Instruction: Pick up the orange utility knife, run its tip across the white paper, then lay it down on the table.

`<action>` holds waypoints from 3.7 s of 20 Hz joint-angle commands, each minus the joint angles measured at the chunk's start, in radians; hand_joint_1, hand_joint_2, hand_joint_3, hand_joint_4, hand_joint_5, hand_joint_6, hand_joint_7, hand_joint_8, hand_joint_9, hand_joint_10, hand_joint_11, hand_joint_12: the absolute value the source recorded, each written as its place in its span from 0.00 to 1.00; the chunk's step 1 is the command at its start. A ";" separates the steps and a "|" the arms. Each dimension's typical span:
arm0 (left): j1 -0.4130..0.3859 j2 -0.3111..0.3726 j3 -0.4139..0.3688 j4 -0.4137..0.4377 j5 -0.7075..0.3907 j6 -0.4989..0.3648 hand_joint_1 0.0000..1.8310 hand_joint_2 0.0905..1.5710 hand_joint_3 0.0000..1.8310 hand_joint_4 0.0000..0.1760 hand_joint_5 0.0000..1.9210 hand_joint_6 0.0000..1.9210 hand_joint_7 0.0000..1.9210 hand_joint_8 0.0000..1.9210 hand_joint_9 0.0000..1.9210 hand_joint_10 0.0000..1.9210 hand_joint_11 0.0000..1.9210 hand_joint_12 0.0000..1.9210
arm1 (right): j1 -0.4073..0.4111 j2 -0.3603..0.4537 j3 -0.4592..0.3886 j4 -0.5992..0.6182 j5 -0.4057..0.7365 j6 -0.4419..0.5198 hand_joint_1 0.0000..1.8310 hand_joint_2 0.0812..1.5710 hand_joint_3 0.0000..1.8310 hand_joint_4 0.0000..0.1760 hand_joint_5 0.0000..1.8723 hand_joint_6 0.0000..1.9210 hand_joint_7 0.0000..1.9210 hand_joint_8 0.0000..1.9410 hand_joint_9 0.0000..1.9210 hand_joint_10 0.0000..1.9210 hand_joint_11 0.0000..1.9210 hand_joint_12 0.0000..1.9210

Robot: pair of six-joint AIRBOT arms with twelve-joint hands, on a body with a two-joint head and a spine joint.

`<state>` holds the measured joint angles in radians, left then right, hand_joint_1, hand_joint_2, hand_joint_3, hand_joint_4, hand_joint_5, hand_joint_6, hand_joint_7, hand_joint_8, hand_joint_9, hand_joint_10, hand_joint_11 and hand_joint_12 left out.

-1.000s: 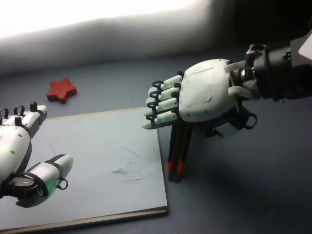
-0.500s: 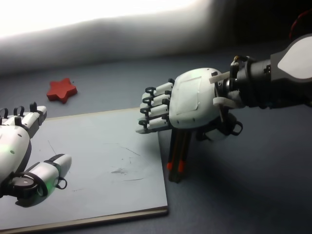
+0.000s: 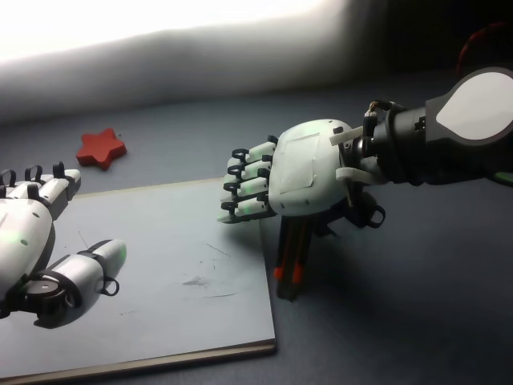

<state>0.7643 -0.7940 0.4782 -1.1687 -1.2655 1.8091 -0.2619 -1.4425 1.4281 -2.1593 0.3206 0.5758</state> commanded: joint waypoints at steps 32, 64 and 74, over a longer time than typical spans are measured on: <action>-0.010 0.000 0.009 0.063 -0.108 0.006 0.12 0.85 0.00 0.00 0.12 0.00 0.14 0.00 0.18 0.00 0.00 0.58 | -0.022 0.071 -0.060 1.169 0.048 -1.200 0.81 0.59 0.38 1.00 0.79 1.00 0.85 1.00 0.92 1.00 0.96 1.00; 0.007 -0.015 0.035 0.063 -0.098 0.006 0.09 0.86 0.00 0.03 0.09 0.00 0.15 0.00 0.16 0.00 0.00 0.54 | -0.148 -0.490 0.644 1.380 0.836 -2.132 0.82 0.57 0.40 1.00 0.81 1.00 0.88 1.00 0.93 1.00 0.98 1.00; -0.003 -0.030 0.038 0.063 -0.098 0.006 0.12 0.86 0.00 0.05 0.09 0.00 0.17 0.00 0.18 0.00 0.00 0.57 | -0.179 -0.475 0.663 1.314 0.878 -2.117 0.81 0.58 0.40 1.00 0.81 1.00 0.88 1.00 0.93 1.00 0.97 1.00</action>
<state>0.7677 -0.8265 0.5110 -1.1683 -1.2724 1.8126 -0.4370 -1.9236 2.0888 -0.8978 1.1107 -1.5227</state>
